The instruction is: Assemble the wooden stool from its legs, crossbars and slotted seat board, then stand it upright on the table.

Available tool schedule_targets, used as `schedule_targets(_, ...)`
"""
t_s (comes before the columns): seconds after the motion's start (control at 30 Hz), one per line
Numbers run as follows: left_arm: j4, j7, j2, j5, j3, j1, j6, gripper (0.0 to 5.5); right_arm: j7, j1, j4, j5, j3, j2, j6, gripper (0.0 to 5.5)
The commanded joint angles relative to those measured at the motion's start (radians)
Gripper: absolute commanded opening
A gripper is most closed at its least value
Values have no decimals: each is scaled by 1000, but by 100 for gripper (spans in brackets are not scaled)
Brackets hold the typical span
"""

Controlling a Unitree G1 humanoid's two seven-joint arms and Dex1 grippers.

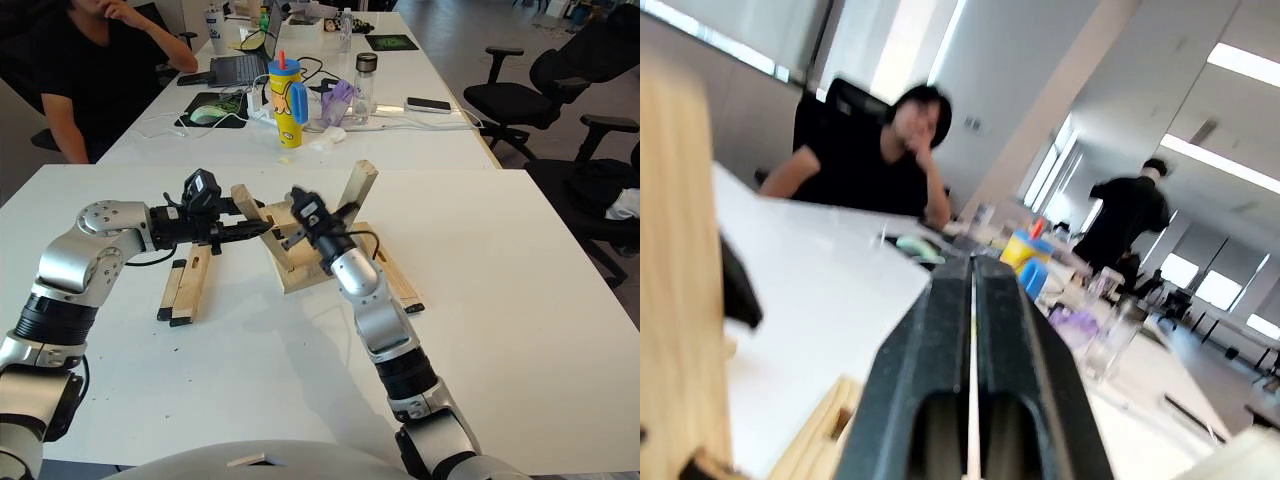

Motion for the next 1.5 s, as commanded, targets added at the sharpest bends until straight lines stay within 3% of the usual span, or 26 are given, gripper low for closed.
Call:
schedule_targets(0.03,109,13,-4,109,-109,89,111,206,183,89,302,-49,183,-34,319,3)
schedule_targets(0.13,141,-1,-1,121,-113,61,95,206,225,157,309,-41,214,-62,369,3)
schedule_targets(0.23,170,-31,17,126,-109,38,77,206,98,156,103,92,12,-5,123,3)
schedule_targets(0.33,250,-100,32,147,-122,-25,26,206,140,249,-56,200,-89,-61,-41,3)
schedule_targets(0.47,405,-192,11,180,-130,-145,-62,206,227,324,53,183,-36,-127,-120,3)
schedule_targets(0.87,669,-434,-36,280,-175,-312,-277,206,99,111,403,99,-24,27,-9,3)
schedule_targets(1.03,689,-387,-59,249,-99,-288,-346,206,56,47,599,6,30,40,179,3)
schedule_targets(1.07,685,-378,-64,231,-75,-279,-333,244,66,48,614,-5,43,36,204,0)
schedule_targets(1.3,560,-260,-52,173,88,-186,-294,348,138,87,601,-19,93,15,326,0)
schedule_targets(1.4,368,-277,12,85,169,-120,-152,333,147,97,601,-25,99,9,335,0)
schedule_targets(1.5,187,-247,42,-124,337,-121,60,291,157,111,598,-21,99,7,334,0)
